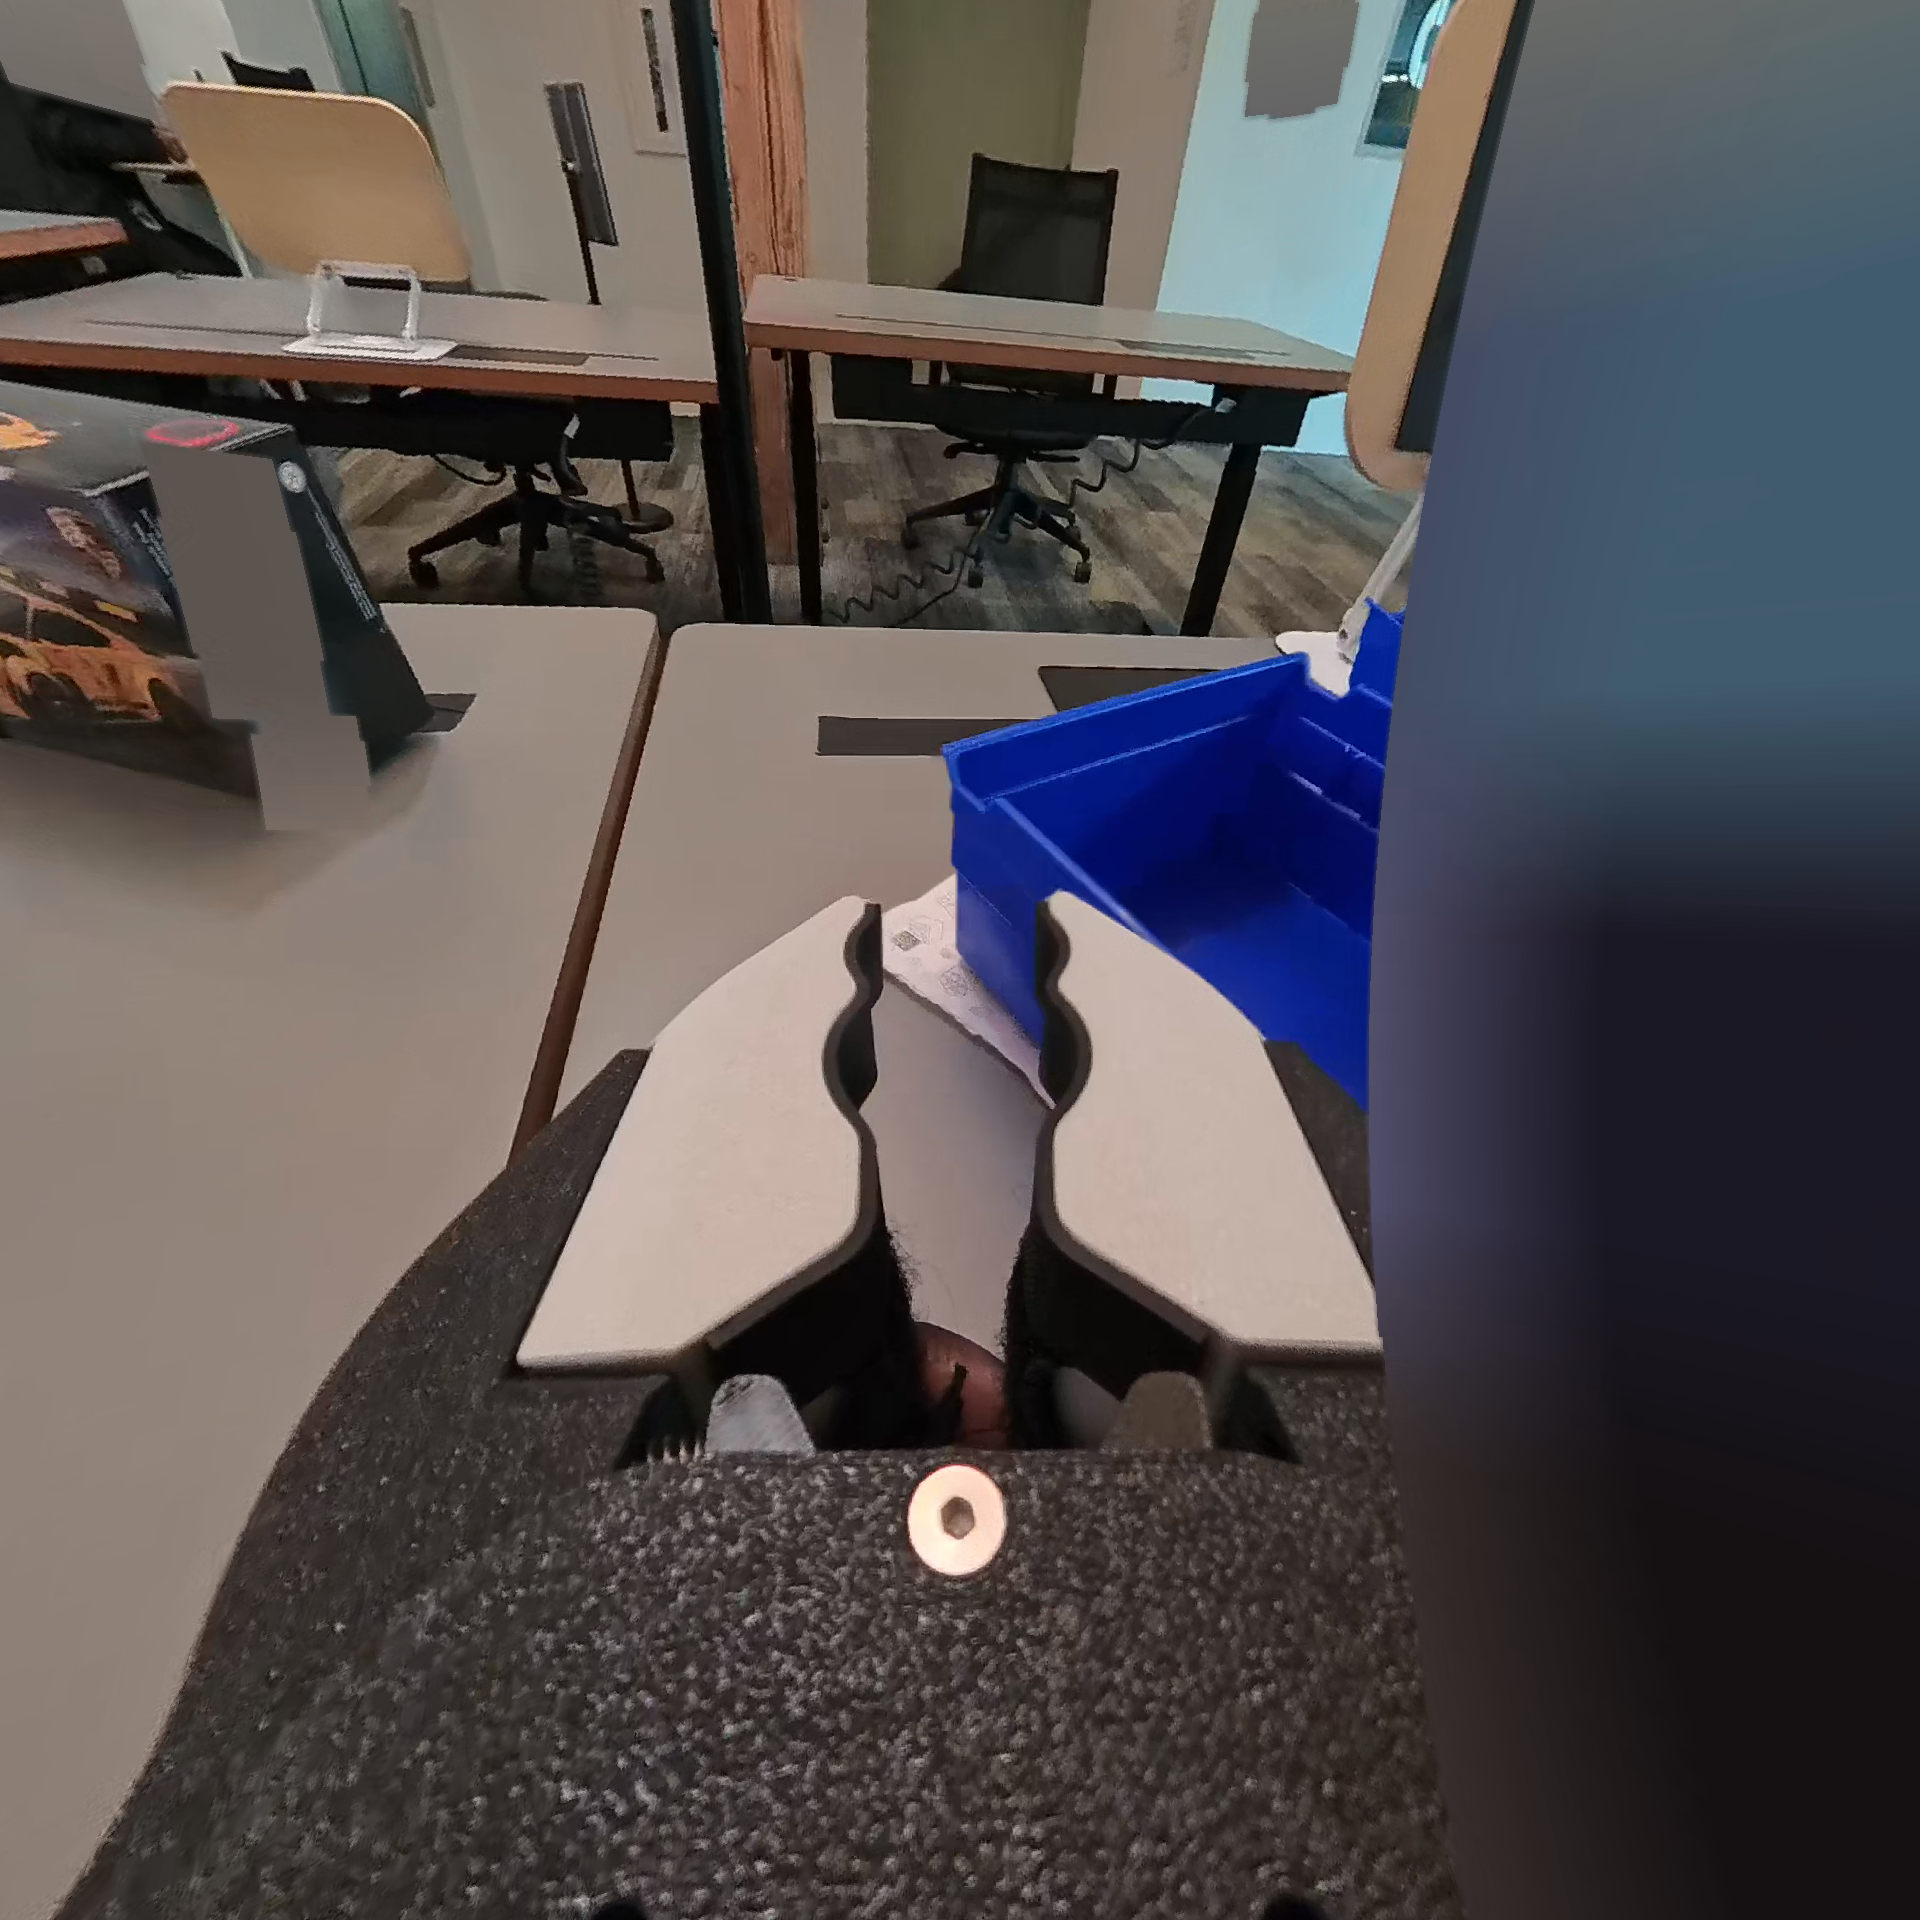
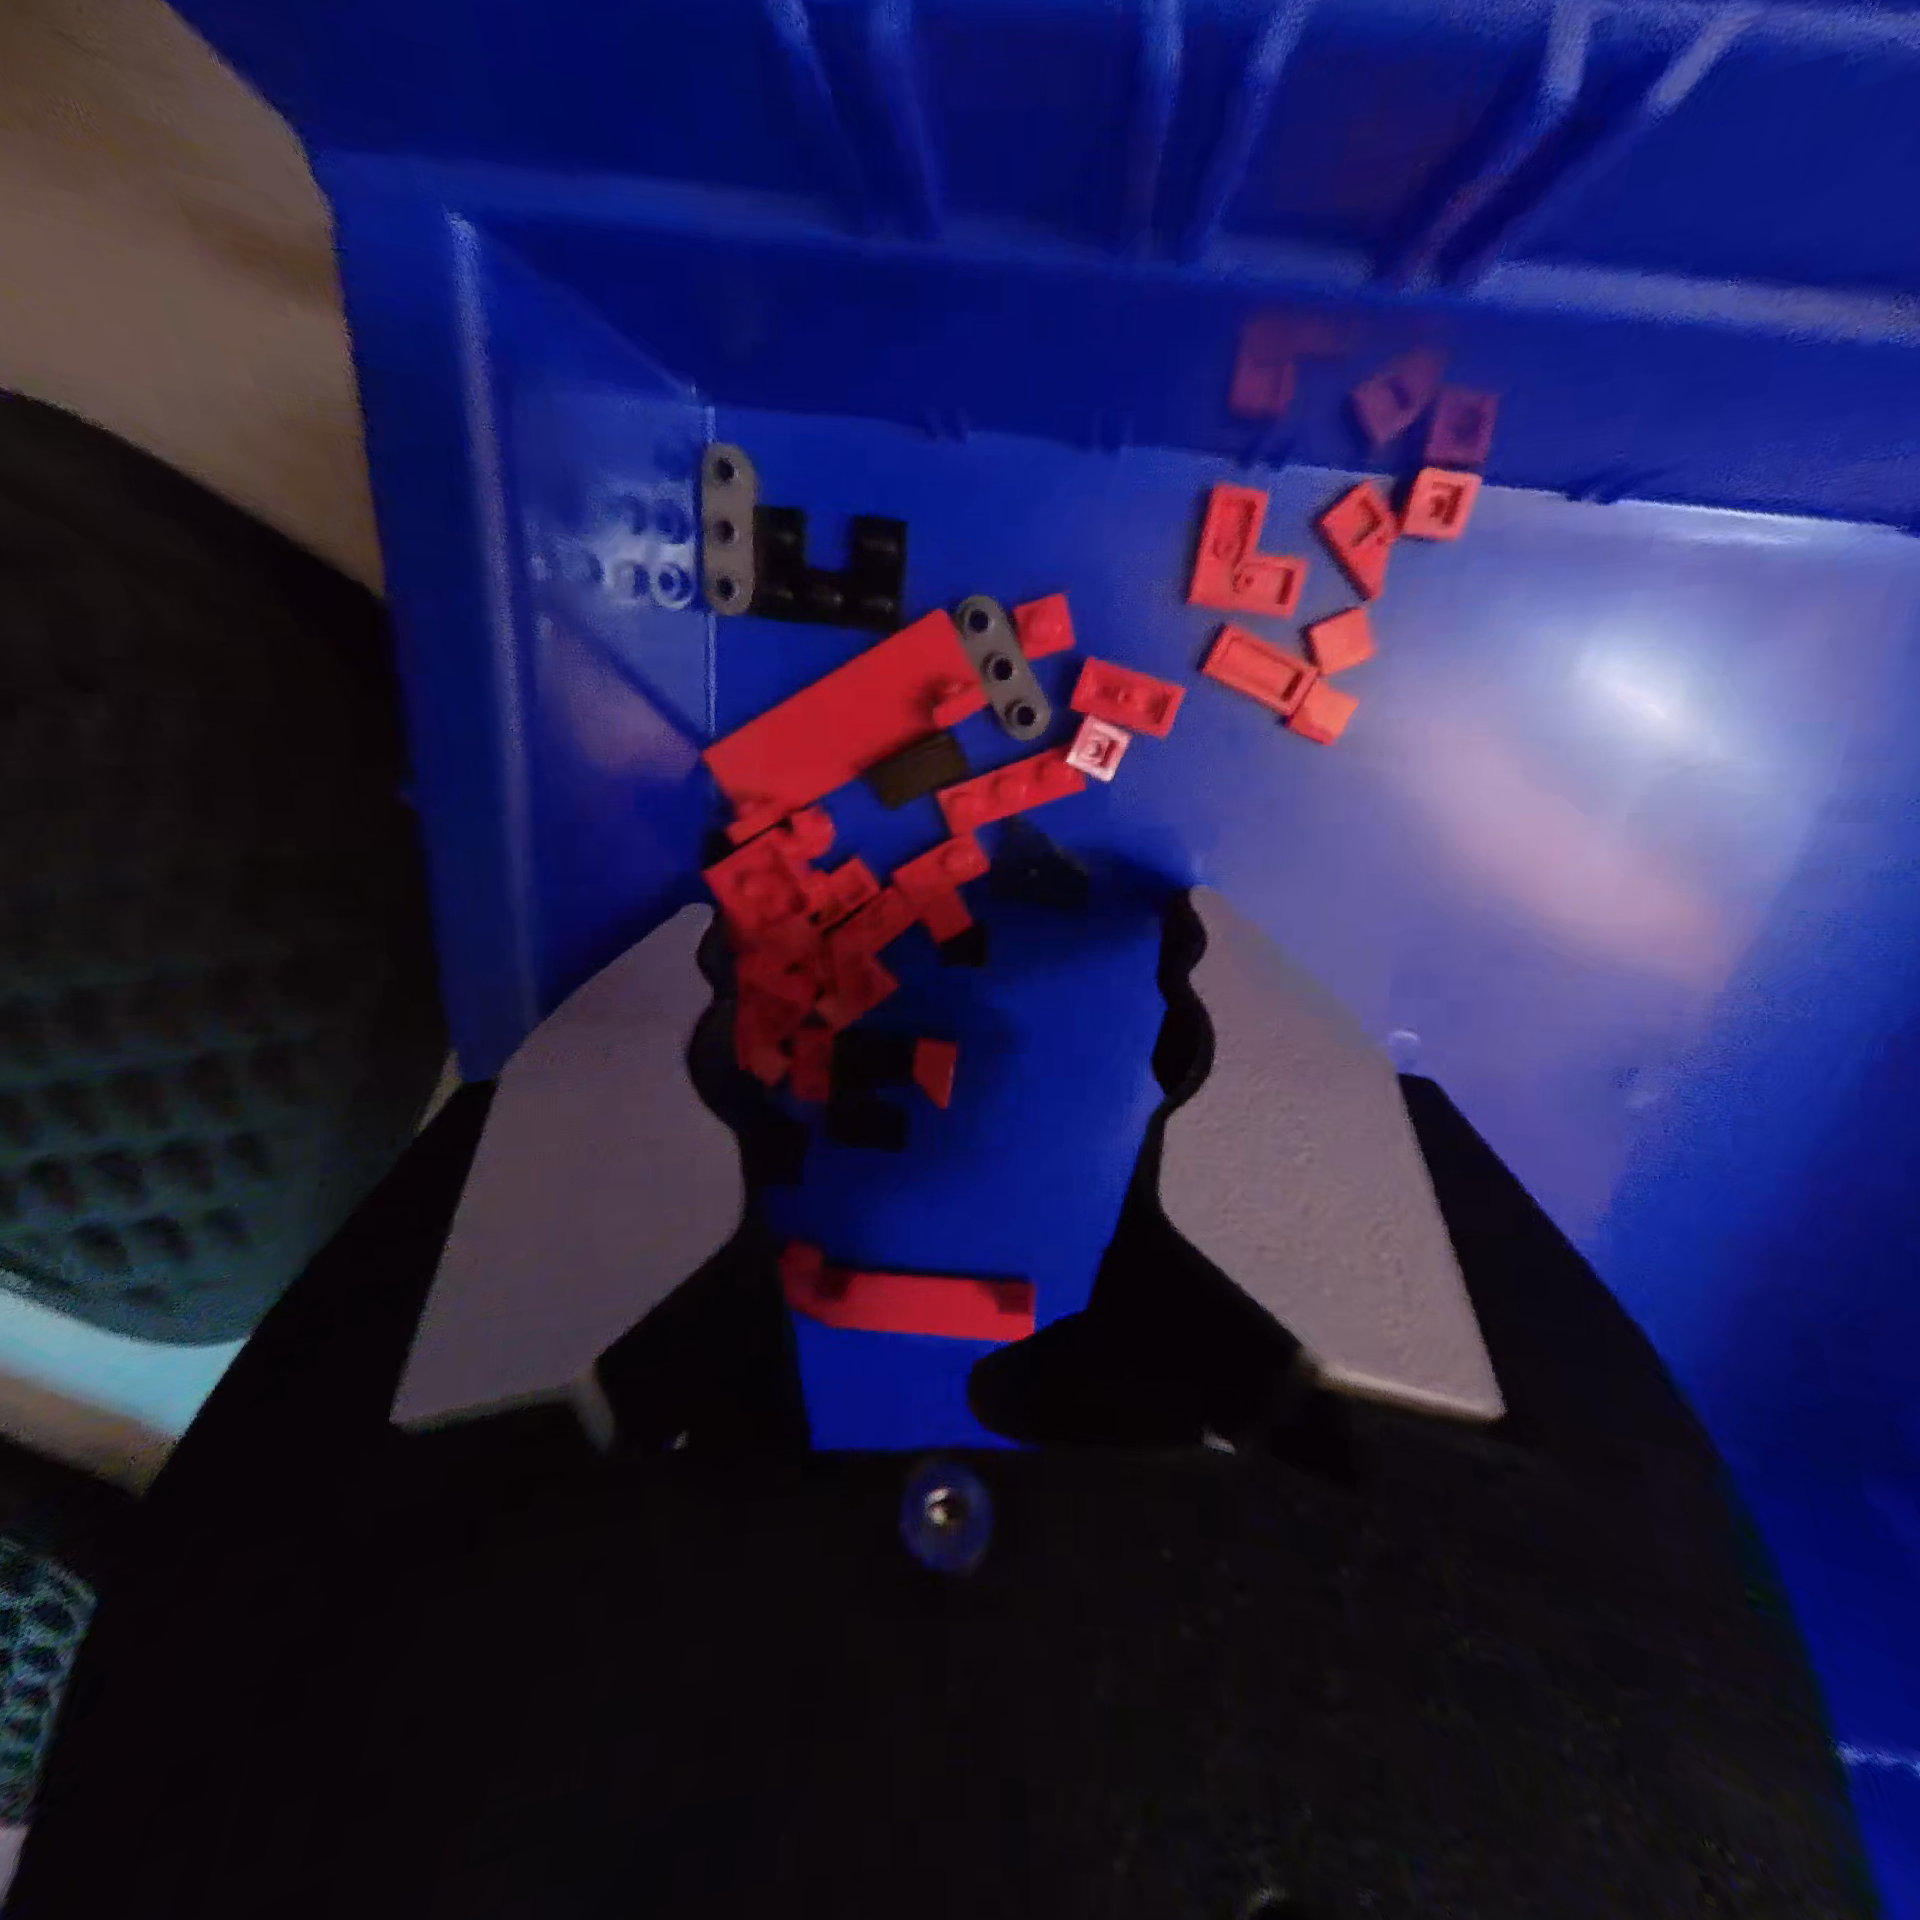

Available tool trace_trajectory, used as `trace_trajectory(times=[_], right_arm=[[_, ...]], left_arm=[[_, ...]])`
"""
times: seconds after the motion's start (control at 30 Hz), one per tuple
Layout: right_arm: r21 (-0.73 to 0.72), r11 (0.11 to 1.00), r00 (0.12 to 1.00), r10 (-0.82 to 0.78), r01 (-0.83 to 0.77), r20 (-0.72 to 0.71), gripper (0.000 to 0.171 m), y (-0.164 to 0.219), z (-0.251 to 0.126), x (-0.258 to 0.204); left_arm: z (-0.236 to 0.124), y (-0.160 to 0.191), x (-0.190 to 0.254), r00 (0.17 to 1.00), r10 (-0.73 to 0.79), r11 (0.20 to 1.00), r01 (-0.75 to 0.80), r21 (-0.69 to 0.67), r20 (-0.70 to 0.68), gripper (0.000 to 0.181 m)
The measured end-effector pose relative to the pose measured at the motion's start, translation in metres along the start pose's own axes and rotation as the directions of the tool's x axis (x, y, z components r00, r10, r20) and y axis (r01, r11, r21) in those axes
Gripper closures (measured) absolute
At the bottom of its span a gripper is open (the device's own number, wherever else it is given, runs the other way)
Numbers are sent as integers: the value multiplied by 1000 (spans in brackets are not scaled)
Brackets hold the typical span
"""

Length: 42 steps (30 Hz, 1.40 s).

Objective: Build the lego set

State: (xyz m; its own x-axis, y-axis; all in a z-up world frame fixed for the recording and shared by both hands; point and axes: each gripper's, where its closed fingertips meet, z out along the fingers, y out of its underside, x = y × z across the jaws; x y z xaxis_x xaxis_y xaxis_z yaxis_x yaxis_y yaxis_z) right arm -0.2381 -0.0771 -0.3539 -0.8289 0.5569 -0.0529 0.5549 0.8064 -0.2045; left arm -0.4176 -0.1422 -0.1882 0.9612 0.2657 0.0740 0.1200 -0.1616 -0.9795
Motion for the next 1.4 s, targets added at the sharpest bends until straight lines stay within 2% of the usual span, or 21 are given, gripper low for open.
trace_trajectory(times=[0.13,0.17,0.2,0.23,0.27,0.37,0.5,0.53,0.6,0.67,0.77,0.87,0.9,0.97,1.0,1.13,1.23,1.4], right_arm=[[-24,1000,994,16,-19,-109,87,4,0,18],[-13,999,986,33,-36,-160,99,4,-4,28],[11,999,976,48,-47,-211,100,5,-9,38],[42,997,971,68,-59,-229,120,3,-15,43],[72,995,967,82,-66,-243,131,1,-22,47],[112,992,967,88,-63,-240,137,2,-38,48],[84,994,992,72,-64,-101,129,10,-37,25],[65,997,997,47,-43,-68,123,13,-33,18],[-5,1000,999,-17,17,-46,97,21,-23,7],[-115,990,992,-88,77,-92,78,32,-14,7],[-147,983,980,-134,112,-148,72,28,-9,11],[-106,992,982,-90,73,-166,73,20,-7,16],[-97,994,978,-64,45,-197,82,19,-9,23],[-88,996,935,-36,5,-353,116,20,-22,50],[-85,996,923,-38,6,-382,122,22,-28,56],[17,999,924,50,-47,-379,129,20,-49,60],[116,985,890,162,-124,-426,141,26,-73,73],[387,894,866,365,-225,-342,154,24,-110,73]], left_arm=[[2,1,1,1000,-2,1000,2,-2,-10,154],[2,1,3,1000,5,1000,-5,-7,-13,154],[3,1,4,1000,13,1000,-13,-10,-15,154],[2,1,5,1000,19,1000,-19,-11,-16,154],[2,0,6,1000,23,1000,-23,-9,-15,154],[0,-2,5,1000,17,1000,-17,3,-12,154],[0,-1,3,1000,9,1000,-9,0,-11,154],[1,0,4,1000,10,1000,-10,-2,-12,155],[2,0,5,1000,13,1000,-13,-4,-16,154],[3,0,6,1000,16,1000,-16,-6,-19,154],[4,1,5,1000,14,1000,-14,-11,-19,155],[4,2,5,1000,14,1000,-14,-14,-18,154],[4,2,5,1000,15,1000,-15,-13,-18,154],[3,1,5,1000,16,1000,-16,-9,-15,154],[2,0,5,1000,16,1000,-16,-6,-13,154],[3,2,3,1000,10,1000,-11,-11,-10,154],[4,3,3,1000,10,1000,-11,-15,-12,154],[5,3,5,1000,14,1000,-14,-17,-13,154]])
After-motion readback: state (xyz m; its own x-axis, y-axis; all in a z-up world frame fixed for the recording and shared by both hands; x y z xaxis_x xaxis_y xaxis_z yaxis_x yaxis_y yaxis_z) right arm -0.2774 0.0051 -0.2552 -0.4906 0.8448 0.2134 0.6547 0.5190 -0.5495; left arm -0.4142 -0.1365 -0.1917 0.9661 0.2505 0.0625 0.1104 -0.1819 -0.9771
